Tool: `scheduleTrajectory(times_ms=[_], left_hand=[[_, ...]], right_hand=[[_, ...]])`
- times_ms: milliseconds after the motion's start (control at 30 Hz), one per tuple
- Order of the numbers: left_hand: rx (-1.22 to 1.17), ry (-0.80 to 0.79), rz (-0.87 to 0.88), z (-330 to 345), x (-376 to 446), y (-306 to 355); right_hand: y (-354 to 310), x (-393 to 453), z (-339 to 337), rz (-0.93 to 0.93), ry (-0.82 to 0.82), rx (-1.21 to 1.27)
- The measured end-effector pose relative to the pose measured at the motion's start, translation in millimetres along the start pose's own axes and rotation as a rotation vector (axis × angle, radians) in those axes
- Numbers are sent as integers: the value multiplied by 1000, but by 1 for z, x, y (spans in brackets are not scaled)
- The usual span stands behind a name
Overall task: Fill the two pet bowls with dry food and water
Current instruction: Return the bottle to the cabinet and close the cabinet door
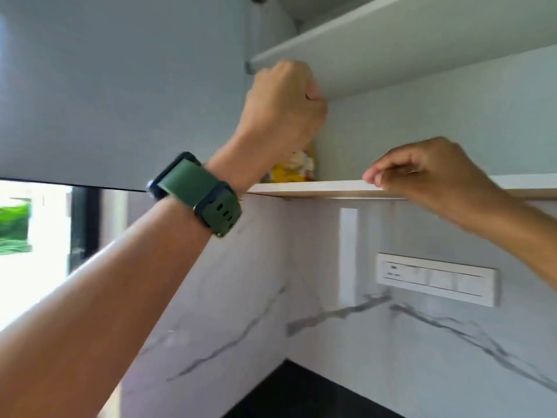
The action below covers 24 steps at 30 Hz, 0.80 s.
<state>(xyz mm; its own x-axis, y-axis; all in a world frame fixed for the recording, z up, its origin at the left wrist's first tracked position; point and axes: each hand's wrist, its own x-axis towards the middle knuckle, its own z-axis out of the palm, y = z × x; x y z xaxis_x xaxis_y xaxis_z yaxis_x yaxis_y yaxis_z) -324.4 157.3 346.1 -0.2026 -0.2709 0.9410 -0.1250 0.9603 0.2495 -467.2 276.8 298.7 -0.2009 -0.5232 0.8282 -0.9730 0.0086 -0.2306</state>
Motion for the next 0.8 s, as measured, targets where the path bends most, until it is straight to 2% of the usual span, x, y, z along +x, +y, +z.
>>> scheduleTrajectory(times_ms=[67,167,300,367,467,600,733,800], left_hand=[[247,164,100,-57,2,-27],[553,357,131,-130,6,-74],[860,353,-7,-200,3,-129],[903,320,-68,-218,4,-149],[691,215,-207,-234,6,-168],[195,65,-403,-231,11,-177],[40,28,-469,-218,16,-177],[-31,109,-457,-214,15,-172]], right_hand=[[-36,14,46,-162,-29,5],[-95,41,111,-498,38,36],[-171,72,186,-1019,145,-175],[-202,76,210,-1225,224,-282],[-244,79,235,-1385,252,-339],[-262,100,258,-1478,219,-524],[-259,116,256,-1481,222,-619],[-257,117,253,-1518,239,-615]])
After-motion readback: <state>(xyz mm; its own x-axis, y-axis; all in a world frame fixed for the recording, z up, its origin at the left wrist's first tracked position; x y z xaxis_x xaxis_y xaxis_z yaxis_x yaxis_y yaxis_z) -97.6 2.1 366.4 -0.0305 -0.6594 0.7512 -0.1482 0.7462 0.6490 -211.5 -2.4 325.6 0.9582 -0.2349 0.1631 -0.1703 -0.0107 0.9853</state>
